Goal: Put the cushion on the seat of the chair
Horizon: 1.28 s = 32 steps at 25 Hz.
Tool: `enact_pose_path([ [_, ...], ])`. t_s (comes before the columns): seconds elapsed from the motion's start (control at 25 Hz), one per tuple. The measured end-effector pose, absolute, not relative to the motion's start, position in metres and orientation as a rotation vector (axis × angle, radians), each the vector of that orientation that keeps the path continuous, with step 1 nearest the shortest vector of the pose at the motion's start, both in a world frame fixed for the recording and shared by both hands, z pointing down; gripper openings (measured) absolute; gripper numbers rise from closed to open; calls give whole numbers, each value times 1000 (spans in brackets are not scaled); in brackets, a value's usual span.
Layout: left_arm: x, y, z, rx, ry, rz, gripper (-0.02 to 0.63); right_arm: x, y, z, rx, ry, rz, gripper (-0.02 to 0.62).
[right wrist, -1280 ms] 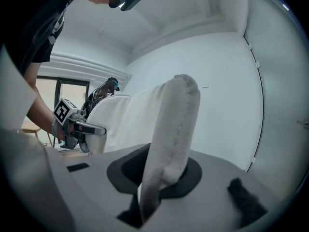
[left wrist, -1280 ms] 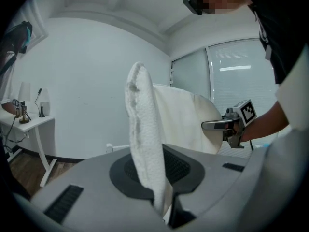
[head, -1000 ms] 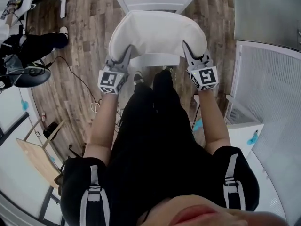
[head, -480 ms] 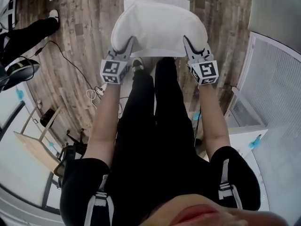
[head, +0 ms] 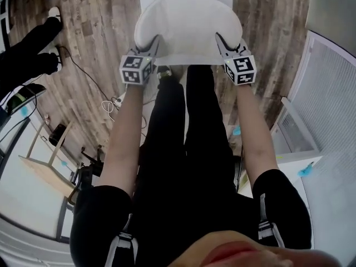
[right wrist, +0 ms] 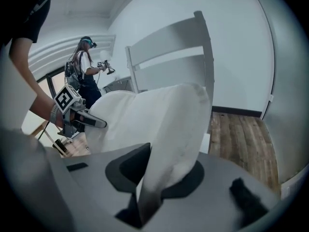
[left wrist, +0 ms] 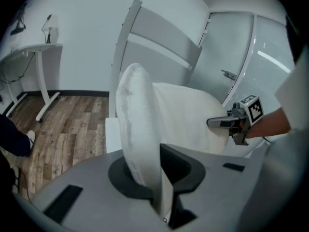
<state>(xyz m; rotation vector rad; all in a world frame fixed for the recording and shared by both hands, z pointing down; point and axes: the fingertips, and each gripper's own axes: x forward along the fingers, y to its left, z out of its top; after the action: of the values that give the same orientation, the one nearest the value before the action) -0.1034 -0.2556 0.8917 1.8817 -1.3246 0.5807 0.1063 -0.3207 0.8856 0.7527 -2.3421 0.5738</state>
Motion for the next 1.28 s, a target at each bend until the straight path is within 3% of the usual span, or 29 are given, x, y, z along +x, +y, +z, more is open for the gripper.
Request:
enact_pose_path([
  [0.36, -109, -256, 953, 1751, -1229, 648, 66, 102, -327, 959, 703, -2168, 723, 104],
  [0.96, -121, -277, 1002, 1673, -1165, 750, 100, 105, -350, 1006, 715, -2036, 717, 151],
  [1.28, -133, -278, 1018, 1592, -1220, 794, 160, 115, -357, 1024, 791, -1938, 712, 237],
])
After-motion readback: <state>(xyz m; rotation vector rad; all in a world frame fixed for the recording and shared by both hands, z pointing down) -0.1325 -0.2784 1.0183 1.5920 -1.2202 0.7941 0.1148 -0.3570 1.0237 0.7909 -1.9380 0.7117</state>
